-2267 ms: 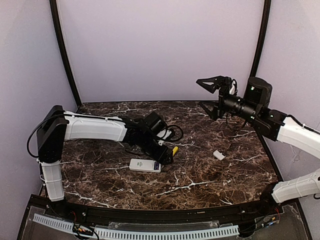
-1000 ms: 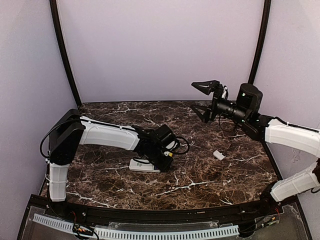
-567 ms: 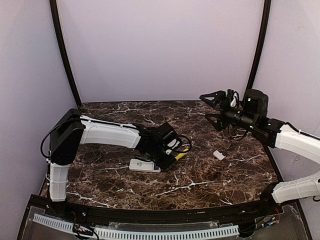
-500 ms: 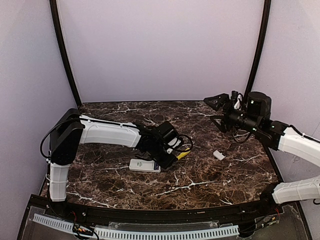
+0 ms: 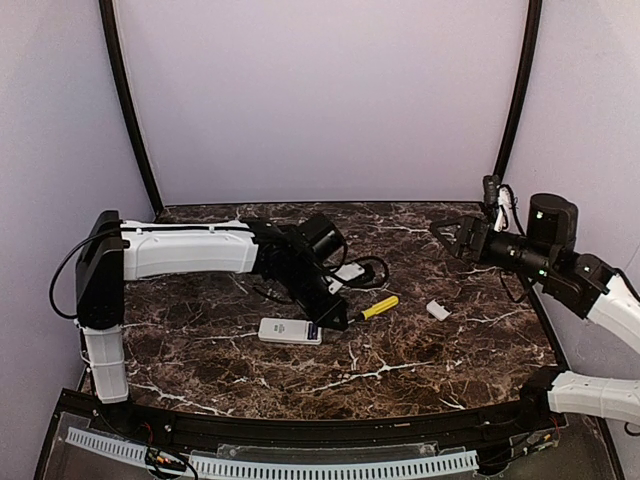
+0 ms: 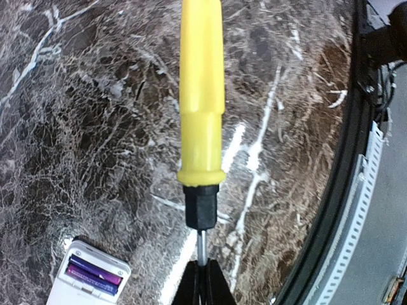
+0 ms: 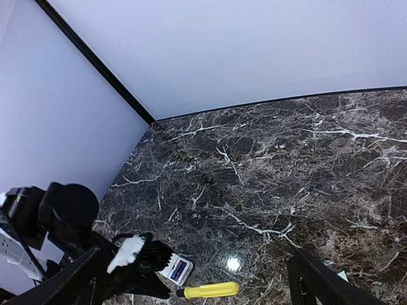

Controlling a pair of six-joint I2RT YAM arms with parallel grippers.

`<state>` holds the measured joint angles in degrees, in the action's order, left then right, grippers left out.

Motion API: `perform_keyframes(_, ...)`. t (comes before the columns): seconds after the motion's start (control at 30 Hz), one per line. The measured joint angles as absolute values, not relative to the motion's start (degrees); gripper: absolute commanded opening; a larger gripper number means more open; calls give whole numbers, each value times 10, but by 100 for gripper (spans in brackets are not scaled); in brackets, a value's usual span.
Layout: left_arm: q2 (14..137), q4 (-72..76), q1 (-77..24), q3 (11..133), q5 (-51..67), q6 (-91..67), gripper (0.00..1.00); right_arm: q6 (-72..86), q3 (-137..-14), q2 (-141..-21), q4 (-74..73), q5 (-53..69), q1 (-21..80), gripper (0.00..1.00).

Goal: Unload the batteries from the remote control

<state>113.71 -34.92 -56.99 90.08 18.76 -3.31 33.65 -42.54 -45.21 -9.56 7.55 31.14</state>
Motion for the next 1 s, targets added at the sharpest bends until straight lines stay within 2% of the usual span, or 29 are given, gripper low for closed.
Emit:
perform_keyframes(0.27,1070,-397,-561,909,273,46,0,220,-483,-530,-163,213,310,99)
perform_keyframes(0.67,1055,-425,-545,899,370,114,0,159,-523,-622,-200,488,310,99)
perform_keyframes(1.0,1032,-419,-533,877,419,119,0,142,-529,-675,-209,550,340,97)
